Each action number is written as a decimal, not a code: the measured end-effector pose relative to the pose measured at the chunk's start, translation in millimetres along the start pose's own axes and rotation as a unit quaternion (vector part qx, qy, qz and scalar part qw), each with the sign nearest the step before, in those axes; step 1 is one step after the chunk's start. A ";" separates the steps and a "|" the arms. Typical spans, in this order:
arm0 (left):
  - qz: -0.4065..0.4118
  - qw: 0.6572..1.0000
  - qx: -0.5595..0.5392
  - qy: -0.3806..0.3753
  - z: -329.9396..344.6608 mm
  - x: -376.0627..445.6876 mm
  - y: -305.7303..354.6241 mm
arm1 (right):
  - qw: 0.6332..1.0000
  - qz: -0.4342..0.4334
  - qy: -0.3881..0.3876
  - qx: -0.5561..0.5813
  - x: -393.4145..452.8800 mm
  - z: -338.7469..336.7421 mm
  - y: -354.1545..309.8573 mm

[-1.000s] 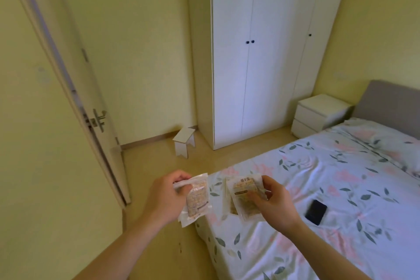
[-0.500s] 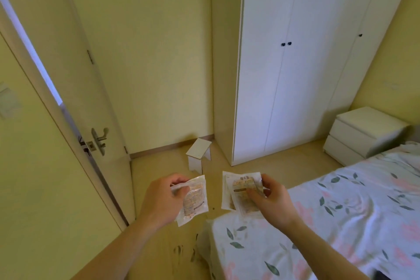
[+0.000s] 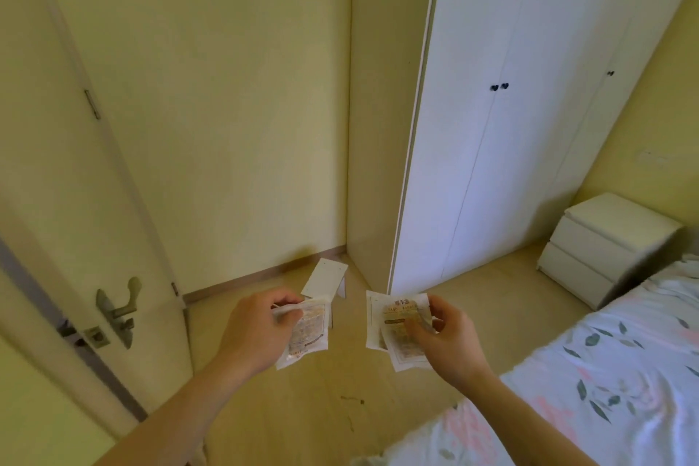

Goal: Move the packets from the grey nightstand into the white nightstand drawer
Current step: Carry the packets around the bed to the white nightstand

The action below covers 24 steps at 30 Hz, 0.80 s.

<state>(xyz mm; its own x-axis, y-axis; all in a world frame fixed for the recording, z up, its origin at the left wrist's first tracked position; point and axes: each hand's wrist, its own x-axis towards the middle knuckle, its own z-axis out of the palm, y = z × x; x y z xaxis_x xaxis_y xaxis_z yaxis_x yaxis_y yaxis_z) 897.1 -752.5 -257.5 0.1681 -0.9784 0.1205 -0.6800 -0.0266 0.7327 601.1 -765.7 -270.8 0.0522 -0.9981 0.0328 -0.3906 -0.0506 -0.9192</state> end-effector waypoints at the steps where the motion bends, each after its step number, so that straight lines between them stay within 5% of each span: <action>1: 0.005 1.000 0.009 -0.016 0.6 20.5 -3.5 | 1.000 0.006 0.014 0.000 10.6 4.2 -1.6; 17: 0.094 0.981 0.019 -0.171 128.8 311.3 49.4 | 0.979 0.086 0.185 0.030 215.7 -45.6 75.2; 24: 0.126 0.976 0.023 -0.175 204.3 444.5 119.7 | 0.970 0.103 0.217 0.023 327.8 -119.6 99.2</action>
<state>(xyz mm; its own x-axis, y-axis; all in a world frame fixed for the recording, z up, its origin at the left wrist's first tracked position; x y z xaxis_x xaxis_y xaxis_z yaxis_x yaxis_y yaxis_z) 744.7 -1232.6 -253.1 -0.2578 -0.9649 0.0507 -0.7007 0.2229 0.6778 469.6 -1102.0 -304.3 -0.4185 -0.9082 0.0002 -0.3095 0.1425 -0.9402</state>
